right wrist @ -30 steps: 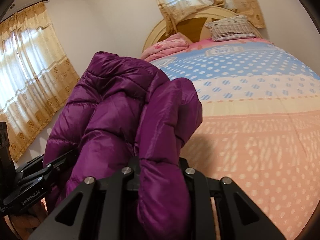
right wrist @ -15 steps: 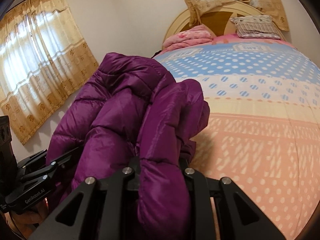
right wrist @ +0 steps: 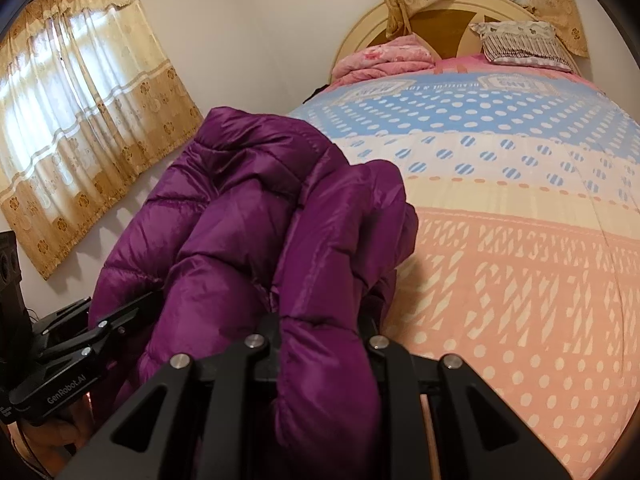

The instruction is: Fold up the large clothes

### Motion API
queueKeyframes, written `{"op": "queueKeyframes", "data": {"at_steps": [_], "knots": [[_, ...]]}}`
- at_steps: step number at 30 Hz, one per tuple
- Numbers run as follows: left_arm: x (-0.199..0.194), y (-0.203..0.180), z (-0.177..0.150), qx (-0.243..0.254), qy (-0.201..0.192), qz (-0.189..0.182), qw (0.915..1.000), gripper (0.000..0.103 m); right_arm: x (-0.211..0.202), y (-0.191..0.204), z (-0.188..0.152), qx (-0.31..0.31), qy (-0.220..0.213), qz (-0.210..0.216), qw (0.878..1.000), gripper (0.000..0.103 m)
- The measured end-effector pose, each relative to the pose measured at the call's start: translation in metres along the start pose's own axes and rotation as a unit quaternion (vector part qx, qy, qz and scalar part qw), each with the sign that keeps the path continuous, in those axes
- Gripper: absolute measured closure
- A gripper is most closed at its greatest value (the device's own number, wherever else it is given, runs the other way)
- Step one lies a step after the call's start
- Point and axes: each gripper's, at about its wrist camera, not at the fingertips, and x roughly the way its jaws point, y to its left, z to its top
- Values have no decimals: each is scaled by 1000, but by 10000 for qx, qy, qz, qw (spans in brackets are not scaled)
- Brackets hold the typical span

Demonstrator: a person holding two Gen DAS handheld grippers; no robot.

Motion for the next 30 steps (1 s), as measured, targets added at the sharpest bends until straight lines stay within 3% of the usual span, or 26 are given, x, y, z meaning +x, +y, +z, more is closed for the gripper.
{"op": "queueKeyframes", "data": {"at_steps": [11, 16, 26, 30], "knots": [[21, 9, -13, -8, 341, 324, 9989, 49, 18, -5, -11, 146, 233, -161, 9995, 80], [23, 9, -14, -23, 317, 535, 9981, 35, 23, -8, -16, 244, 275, -184, 9992, 72], [29, 16, -20, -204, 230, 614, 9976, 23, 27, -8, -20, 267, 256, -259, 9990, 63], [32, 17, -21, -250, 234, 594, 9976, 20, 29, -12, -22, 338, 226, -334, 9986, 54]]}}
